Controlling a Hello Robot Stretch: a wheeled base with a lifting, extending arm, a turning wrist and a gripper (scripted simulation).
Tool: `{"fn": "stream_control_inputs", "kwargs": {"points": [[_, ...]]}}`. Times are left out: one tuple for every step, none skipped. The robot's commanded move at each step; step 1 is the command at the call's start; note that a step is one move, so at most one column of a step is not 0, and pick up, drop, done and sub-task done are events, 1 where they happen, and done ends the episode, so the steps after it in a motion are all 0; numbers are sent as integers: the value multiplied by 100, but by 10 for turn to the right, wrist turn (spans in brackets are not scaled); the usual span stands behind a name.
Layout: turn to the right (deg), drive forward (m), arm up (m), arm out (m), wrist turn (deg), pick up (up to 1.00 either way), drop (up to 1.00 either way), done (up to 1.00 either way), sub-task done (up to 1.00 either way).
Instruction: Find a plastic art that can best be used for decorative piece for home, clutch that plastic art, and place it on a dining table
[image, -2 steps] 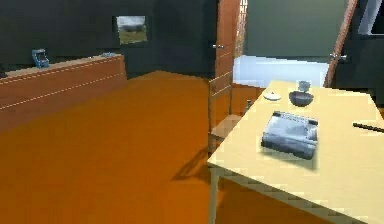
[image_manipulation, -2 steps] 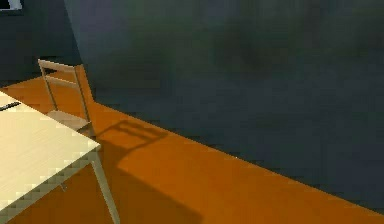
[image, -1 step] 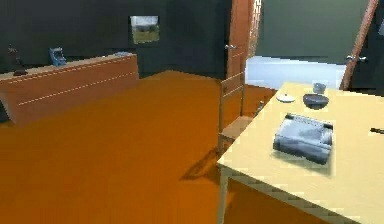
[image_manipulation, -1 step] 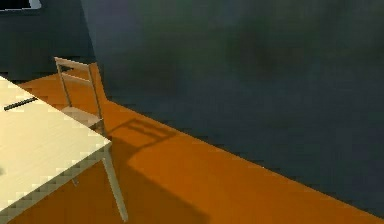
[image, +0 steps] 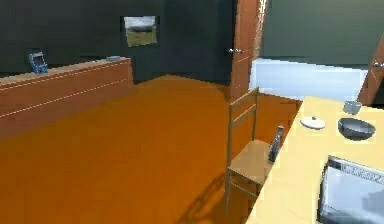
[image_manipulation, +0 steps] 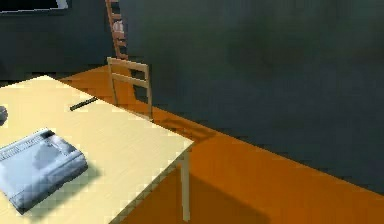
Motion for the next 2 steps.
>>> {"fn": "stream_control_inputs", "kwargs": {"points": [[-450, 0, 0, 0, 0, 0, 0, 0, 0], [-90, 0, 0, 0, 0, 0, 0, 0, 0]]}}
